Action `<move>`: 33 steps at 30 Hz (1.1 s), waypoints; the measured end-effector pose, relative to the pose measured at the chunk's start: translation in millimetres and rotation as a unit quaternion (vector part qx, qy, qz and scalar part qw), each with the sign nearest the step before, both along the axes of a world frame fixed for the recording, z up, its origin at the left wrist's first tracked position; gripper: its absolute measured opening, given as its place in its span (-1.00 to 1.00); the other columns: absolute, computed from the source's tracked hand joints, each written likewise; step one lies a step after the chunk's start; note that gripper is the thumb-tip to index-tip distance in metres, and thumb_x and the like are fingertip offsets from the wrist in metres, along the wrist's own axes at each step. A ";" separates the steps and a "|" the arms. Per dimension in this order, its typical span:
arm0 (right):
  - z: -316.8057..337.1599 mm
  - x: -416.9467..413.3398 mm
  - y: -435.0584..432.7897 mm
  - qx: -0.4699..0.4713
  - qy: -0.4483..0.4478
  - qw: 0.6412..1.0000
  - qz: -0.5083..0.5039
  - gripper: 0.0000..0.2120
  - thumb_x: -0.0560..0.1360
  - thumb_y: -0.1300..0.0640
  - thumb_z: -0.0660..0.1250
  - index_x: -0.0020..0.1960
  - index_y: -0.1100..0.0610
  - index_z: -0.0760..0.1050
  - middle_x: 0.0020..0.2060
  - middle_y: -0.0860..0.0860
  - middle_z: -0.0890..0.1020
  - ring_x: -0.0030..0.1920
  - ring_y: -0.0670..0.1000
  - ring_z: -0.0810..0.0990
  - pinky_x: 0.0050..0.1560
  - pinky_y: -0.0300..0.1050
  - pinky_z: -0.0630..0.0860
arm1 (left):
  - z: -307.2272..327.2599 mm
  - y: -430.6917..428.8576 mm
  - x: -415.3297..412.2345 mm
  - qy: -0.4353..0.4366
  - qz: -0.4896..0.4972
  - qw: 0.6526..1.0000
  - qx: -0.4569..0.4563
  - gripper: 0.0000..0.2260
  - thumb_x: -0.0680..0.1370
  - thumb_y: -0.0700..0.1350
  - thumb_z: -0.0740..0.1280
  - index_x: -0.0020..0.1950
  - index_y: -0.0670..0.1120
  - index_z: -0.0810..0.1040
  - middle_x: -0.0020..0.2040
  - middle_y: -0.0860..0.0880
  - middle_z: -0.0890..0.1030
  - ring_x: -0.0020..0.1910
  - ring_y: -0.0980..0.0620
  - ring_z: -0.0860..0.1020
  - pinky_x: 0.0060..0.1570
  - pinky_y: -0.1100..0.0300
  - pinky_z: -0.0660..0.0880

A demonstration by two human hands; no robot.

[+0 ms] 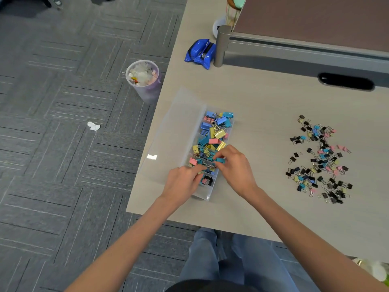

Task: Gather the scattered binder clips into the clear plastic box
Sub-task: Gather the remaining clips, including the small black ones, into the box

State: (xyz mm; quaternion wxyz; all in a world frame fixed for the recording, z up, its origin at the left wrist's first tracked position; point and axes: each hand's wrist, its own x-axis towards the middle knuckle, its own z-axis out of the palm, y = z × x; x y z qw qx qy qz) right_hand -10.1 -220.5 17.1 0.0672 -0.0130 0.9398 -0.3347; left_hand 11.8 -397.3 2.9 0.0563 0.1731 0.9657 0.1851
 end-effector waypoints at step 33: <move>0.5 7.9 17.6 -0.064 0.031 0.994 -0.077 -0.93 0.47 0.19 0.40 -0.04 0.12 0.58 -0.12 -0.06 0.54 -0.37 -0.17 0.39 -0.26 -0.21 0.39 | 5.3 24.9 -18.2 -0.021 -0.111 0.950 -0.291 -0.85 0.34 -0.03 0.52 -0.22 -0.03 0.59 -0.45 -0.02 0.57 -0.50 0.00 0.54 -0.49 0.27 0.16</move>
